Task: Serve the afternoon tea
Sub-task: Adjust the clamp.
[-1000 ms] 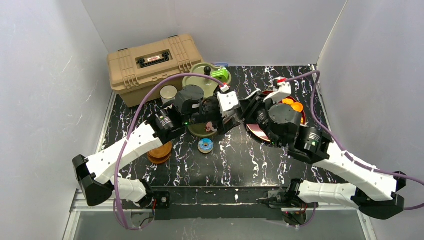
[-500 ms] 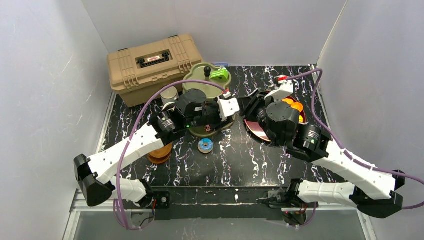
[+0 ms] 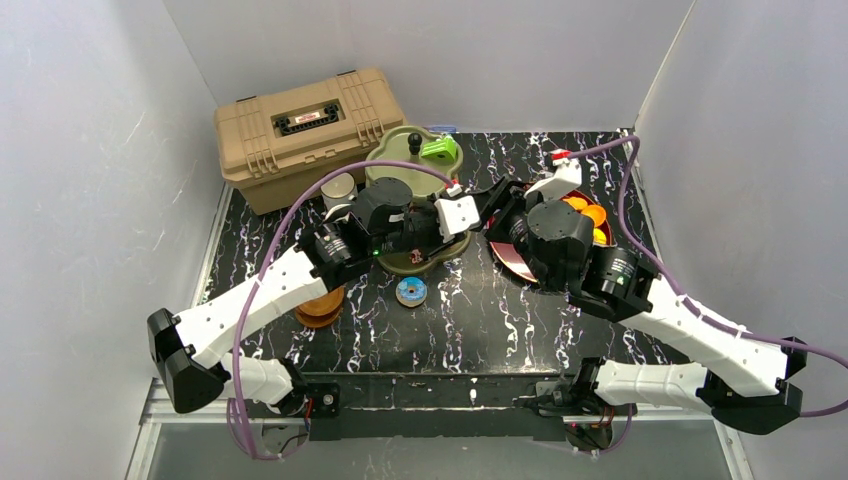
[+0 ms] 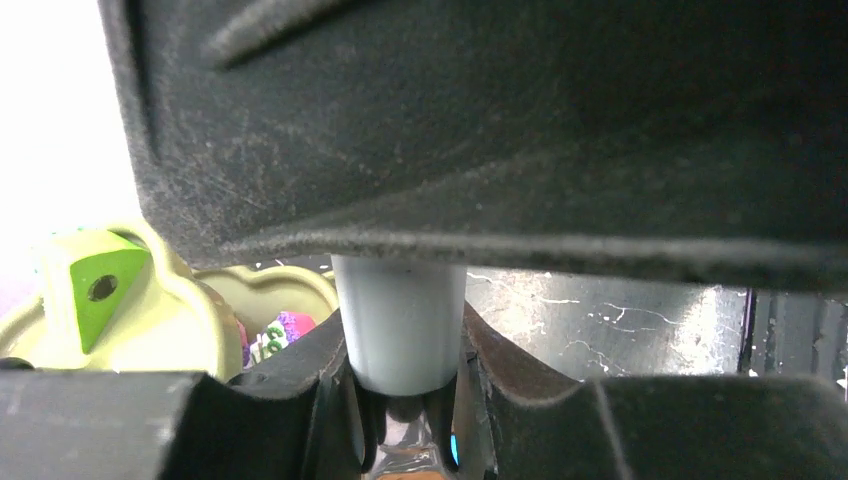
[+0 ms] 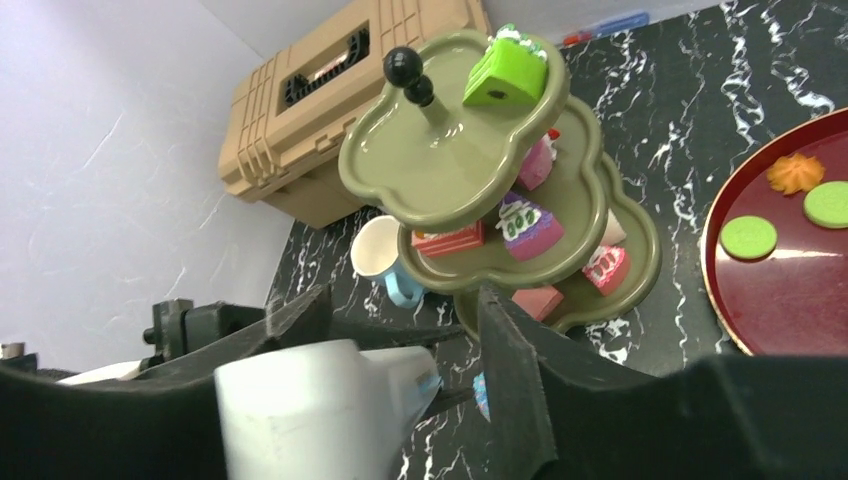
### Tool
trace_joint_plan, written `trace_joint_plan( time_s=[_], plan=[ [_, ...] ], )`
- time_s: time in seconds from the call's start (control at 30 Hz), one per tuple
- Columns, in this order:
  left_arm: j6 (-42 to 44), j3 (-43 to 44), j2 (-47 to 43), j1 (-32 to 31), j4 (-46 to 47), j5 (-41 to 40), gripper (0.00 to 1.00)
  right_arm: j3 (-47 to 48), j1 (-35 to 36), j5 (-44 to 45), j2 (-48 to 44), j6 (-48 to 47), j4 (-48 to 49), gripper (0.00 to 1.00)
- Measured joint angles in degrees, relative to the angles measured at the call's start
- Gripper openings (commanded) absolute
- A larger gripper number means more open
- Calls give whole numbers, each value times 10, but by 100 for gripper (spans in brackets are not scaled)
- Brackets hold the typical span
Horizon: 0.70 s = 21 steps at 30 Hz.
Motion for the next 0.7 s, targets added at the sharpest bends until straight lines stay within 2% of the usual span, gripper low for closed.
trace_joint_plan(
  time_s=[0.13, 0.27, 0.33, 0.4, 0.57, 0.63, 0.7],
  plan=[
    [0, 1, 0, 0, 3, 1, 0, 0, -3, -3, -2, 5, -3, 67],
    [0, 2, 0, 0, 0, 0, 0, 0, -16, -30, 1, 16, -6, 57],
    [-1, 2, 1, 0, -5, -3, 0, 0, -26, -50, 4, 19, -5, 55],
    [-3, 2, 2, 1, -9, -10, 0, 1, -42, -78, 10, 24, -4, 56],
    [-9, 3, 4, 10, -15, -29, 0, 11, -89, -152, 30, 36, -9, 68],
    [-11, 6, 5, 14, -21, -32, 0, 11, -105, -180, 34, 40, -11, 69],
    [-14, 7, 6, 18, -26, -31, 0, 11, -121, -208, 36, 43, -13, 65]
  ],
)
